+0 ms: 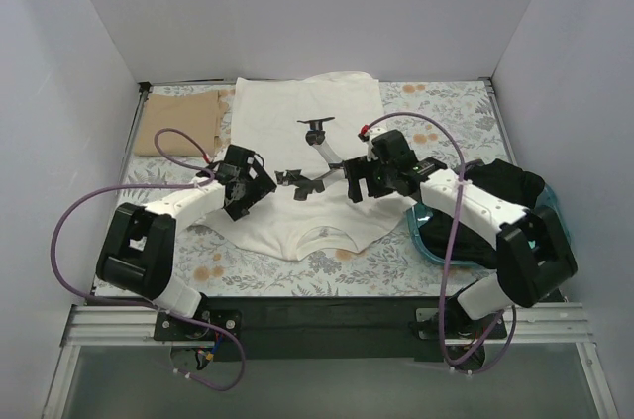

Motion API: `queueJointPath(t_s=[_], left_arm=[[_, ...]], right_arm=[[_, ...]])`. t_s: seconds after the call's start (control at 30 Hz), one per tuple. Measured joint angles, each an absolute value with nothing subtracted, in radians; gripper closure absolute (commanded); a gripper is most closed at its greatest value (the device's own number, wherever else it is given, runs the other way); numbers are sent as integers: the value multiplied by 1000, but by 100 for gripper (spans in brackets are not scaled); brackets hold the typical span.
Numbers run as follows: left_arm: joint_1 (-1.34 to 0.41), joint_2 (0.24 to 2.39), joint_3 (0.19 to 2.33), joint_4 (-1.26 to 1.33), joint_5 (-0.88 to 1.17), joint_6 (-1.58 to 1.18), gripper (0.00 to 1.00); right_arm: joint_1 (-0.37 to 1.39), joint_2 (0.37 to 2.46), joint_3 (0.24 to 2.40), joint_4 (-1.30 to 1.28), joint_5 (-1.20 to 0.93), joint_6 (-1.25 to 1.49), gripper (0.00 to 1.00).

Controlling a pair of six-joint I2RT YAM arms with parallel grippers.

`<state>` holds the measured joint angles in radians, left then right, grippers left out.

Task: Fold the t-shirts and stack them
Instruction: Flatten the tshirt out

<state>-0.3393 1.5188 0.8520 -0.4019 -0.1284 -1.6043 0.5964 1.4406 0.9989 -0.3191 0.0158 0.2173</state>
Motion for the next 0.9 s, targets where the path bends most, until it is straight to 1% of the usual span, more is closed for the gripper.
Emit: queueJointPath(t_s=[0.1,0.27,0.4,0.47,0.53,0.63,0.7,0.8,0.9], left_arm=[[-366,1520,813,-374,-125,-1610,7],[-422,1458,731,-307,-141,-1632,7],[-522,1407,669,-265,-155,-1661,7],[-612,1386,636,-233,-165,-1691,6],[-751,1374,616,-203,-153,-1736,6],[-946,1402,616,-118,-65,-1773,6],[-1039,1458,650,-68,-1,-1763,6],[-1132,1633,808,-26,102,-1682,6],[-1183,1747,935,-16,168,-1592,5]], right_arm=[[594,1540,999,-316,20,249,2],[593,1686,1014,-312,28,280,2],[594,1761,1088,-300,39,289,2],[594,1818,1148,-302,40,279,2],[594,1877,1223,-296,15,250,2],[589,1970,1341,-285,-46,198,2],[590,2043,1439,-278,-123,141,2],[603,2144,1582,-279,-270,40,2],[632,2165,1622,-302,-399,-62,2]])
